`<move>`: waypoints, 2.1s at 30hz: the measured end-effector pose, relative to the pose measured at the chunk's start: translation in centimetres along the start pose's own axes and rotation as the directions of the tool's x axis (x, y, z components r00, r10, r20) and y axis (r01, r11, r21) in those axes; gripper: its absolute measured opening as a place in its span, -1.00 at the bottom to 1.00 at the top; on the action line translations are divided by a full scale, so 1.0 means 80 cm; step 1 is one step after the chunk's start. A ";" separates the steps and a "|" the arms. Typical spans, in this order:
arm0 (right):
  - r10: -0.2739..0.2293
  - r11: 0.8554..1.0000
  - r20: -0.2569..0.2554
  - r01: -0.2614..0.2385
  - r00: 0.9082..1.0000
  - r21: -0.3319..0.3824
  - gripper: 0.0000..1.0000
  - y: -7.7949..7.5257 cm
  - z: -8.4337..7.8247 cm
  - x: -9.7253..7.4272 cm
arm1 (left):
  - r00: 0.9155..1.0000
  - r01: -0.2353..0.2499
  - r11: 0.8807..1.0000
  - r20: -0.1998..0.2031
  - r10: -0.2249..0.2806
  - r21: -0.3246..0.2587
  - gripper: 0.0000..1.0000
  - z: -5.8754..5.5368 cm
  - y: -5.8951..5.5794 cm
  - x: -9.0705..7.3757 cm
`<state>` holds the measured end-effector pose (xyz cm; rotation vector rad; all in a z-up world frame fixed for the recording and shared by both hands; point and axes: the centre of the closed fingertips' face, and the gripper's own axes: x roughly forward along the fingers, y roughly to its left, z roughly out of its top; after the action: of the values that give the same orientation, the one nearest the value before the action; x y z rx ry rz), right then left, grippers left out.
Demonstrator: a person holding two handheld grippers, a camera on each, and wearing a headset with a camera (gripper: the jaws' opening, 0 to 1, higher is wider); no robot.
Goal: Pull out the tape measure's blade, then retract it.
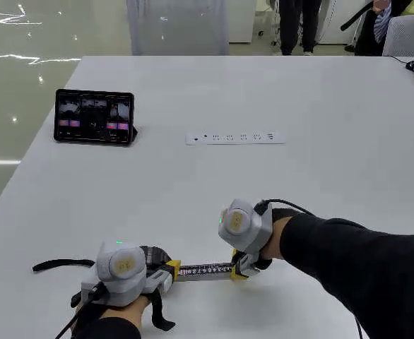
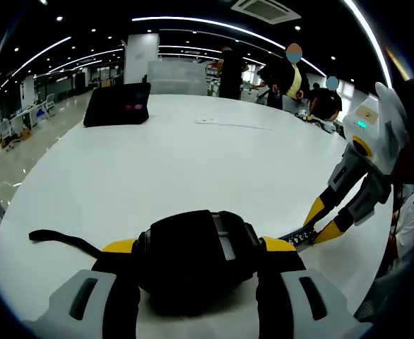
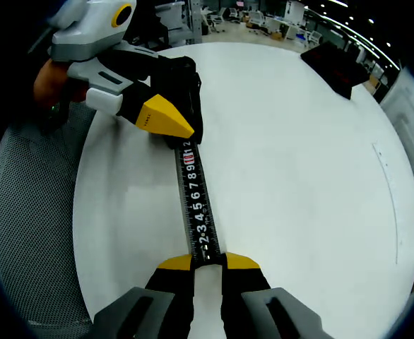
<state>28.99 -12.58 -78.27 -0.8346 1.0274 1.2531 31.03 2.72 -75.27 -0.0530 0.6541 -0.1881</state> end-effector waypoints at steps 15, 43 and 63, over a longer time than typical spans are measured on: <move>-0.002 1.000 0.005 0.002 1.000 0.006 -0.80 0.001 0.009 0.005 | 1.000 0.000 1.000 0.003 0.000 -0.002 0.25 0.000 0.000 0.000; -0.001 1.000 0.015 0.001 1.000 0.001 -0.80 0.003 0.023 0.010 | 1.000 0.001 1.000 0.003 -0.001 -0.003 0.25 0.001 0.000 0.000; 0.012 0.999 0.019 -0.011 1.000 -0.039 -0.80 0.011 0.031 0.011 | 1.000 0.014 1.000 -0.008 -0.014 -0.003 0.25 0.000 -0.001 0.000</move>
<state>28.55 -9.82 -78.24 -0.8463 0.9961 1.2922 31.02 2.65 -75.28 -0.0596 0.6619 -0.2005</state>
